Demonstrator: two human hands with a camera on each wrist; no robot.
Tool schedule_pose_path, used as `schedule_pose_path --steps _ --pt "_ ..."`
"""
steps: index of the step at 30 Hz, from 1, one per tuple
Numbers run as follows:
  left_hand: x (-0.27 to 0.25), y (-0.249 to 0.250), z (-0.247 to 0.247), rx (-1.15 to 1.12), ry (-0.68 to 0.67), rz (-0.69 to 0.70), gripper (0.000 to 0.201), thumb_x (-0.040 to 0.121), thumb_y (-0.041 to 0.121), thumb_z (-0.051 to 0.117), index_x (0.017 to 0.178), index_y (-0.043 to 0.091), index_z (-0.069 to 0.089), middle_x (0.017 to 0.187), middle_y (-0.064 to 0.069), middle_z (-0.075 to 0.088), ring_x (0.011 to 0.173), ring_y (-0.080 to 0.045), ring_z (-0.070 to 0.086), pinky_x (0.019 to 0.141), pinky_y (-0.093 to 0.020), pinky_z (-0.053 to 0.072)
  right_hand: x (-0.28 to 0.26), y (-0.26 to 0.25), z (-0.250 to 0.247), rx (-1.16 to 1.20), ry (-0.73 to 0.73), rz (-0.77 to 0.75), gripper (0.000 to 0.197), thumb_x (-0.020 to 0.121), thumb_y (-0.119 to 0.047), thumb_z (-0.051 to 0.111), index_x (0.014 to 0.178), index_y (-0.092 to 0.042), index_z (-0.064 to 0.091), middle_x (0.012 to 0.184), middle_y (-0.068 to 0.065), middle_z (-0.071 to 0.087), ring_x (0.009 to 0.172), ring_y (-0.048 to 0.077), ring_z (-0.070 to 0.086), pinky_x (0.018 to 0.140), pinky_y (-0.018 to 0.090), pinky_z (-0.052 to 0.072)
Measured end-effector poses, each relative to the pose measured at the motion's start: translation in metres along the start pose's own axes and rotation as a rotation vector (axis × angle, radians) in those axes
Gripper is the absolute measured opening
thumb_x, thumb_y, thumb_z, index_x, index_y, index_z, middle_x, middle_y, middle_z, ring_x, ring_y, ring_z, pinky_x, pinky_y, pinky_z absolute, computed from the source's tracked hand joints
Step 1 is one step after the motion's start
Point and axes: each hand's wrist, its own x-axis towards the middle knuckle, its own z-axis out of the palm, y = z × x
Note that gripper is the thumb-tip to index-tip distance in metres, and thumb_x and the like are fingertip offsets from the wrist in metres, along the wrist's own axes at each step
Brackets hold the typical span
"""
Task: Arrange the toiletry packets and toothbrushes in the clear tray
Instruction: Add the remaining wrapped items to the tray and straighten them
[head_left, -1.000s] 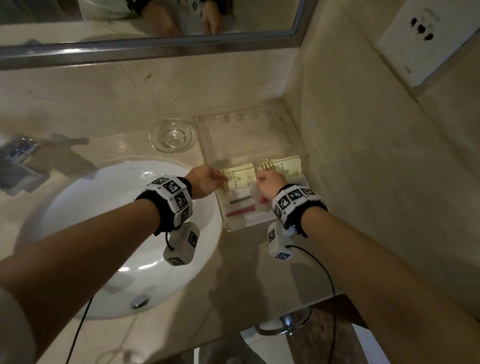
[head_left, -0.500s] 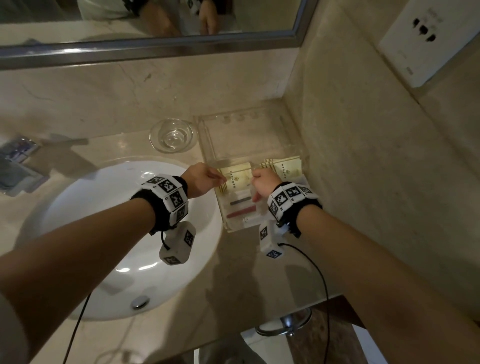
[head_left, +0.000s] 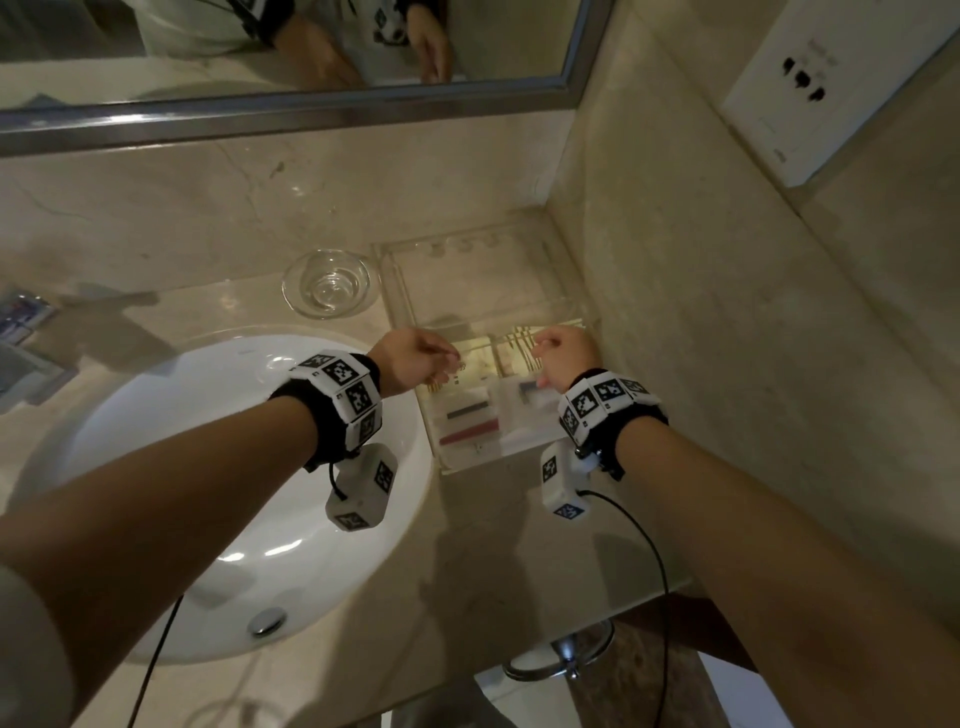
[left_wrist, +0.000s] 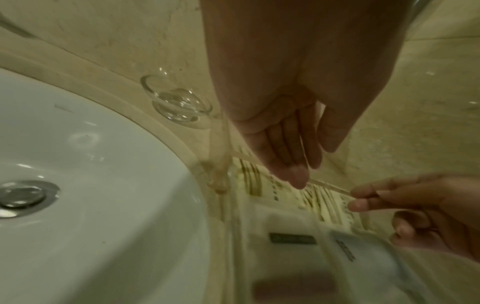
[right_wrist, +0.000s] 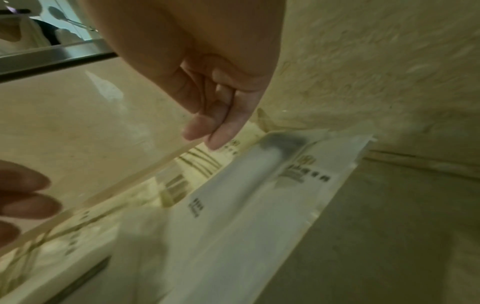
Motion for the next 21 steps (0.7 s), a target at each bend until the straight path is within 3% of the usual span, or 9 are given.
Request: schedule_pose_path --steps 2,5,7,9,10,13,15,18,21 --pt "0.000 0.010 0.011 -0.055 -0.067 -0.017 0.026 0.088 -0.001 0.052 0.112 -0.008 0.061 0.093 -0.008 0.064 0.060 -0.002 0.063 0.056 -0.009 0.050 0.003 0.005 -0.009 -0.032 0.029 0.037 0.035 0.094 -0.004 0.038 0.123 -0.008 0.059 0.127 0.011 0.060 0.093 0.035 0.066 0.088 0.042 0.054" --pt "0.004 0.025 0.034 -0.041 -0.178 -0.073 0.032 0.092 0.002 0.046 0.124 -0.003 0.053 0.109 -0.009 0.056 0.078 -0.015 0.061 0.046 -0.011 0.048 0.006 0.014 -0.017 -0.099 0.016 0.026 0.040 0.095 -0.006 0.037 0.131 -0.011 0.052 0.133 0.012 0.056 0.090 0.025 0.062 0.093 0.040 0.052" --pt "0.010 0.032 0.048 -0.004 -0.216 -0.105 0.037 0.094 0.004 0.043 0.130 0.000 0.048 0.116 -0.010 0.055 0.090 -0.018 0.058 0.046 -0.016 0.047 0.007 0.021 -0.020 -0.132 -0.038 -0.034 0.042 0.094 -0.004 0.037 0.132 -0.011 0.053 0.137 0.011 0.052 0.090 0.019 0.054 0.096 0.041 0.050" --pt "0.018 0.036 0.059 0.033 -0.220 -0.121 0.039 0.094 0.004 0.041 0.133 0.002 0.044 0.125 -0.012 0.055 0.097 -0.020 0.058 0.053 -0.020 0.044 0.007 0.026 -0.019 -0.166 -0.100 -0.105 0.042 0.093 -0.001 0.038 0.129 -0.011 0.055 0.143 0.008 0.047 0.099 0.022 0.057 0.099 0.041 0.048" --pt "0.022 0.037 0.063 0.054 -0.225 -0.125 0.040 0.094 0.004 0.041 0.133 0.001 0.044 0.125 -0.013 0.056 0.098 -0.021 0.058 0.055 -0.022 0.042 0.008 0.028 -0.018 -0.187 -0.133 -0.140 0.043 0.092 0.001 0.038 0.128 -0.011 0.056 0.146 0.007 0.043 0.110 0.025 0.057 0.102 0.041 0.046" --pt "0.031 0.037 0.070 0.121 -0.237 -0.144 0.026 0.093 0.005 0.045 0.116 0.004 0.056 0.104 -0.011 0.056 0.092 -0.022 0.054 0.055 -0.023 0.040 0.012 0.033 -0.015 -0.346 -0.276 -0.237 0.049 0.088 0.007 0.041 0.133 -0.012 0.053 0.155 0.006 0.027 0.139 0.027 0.034 0.114 0.037 0.032" --pt "0.036 0.035 0.071 0.175 -0.238 -0.153 0.011 0.093 0.011 0.048 0.098 0.009 0.057 0.096 -0.010 0.056 0.087 -0.023 0.053 0.052 -0.023 0.042 0.016 0.033 -0.014 -0.474 -0.326 -0.260 0.053 0.090 0.004 0.041 0.140 -0.013 0.043 0.157 0.008 0.021 0.143 0.027 0.024 0.117 0.035 0.025" --pt "0.042 0.033 0.073 0.211 -0.244 -0.158 0.015 0.093 0.017 0.049 0.097 0.008 0.060 0.093 -0.009 0.059 0.083 -0.023 0.056 0.048 -0.021 0.045 0.022 0.037 -0.013 -0.527 -0.357 -0.249 0.058 0.091 0.003 0.042 0.145 -0.016 0.035 0.160 0.005 0.008 0.143 0.028 0.025 0.114 0.037 0.031" --pt "0.045 0.035 0.075 0.197 -0.235 -0.152 0.017 0.094 0.017 0.046 0.092 0.006 0.058 0.076 -0.005 0.054 0.065 -0.018 0.052 0.045 -0.022 0.046 0.026 0.039 -0.013 -0.562 -0.386 -0.237 0.061 0.093 0.001 0.041 0.147 -0.023 0.027 0.160 -0.003 -0.002 0.143 0.025 0.027 0.111 0.033 0.035"
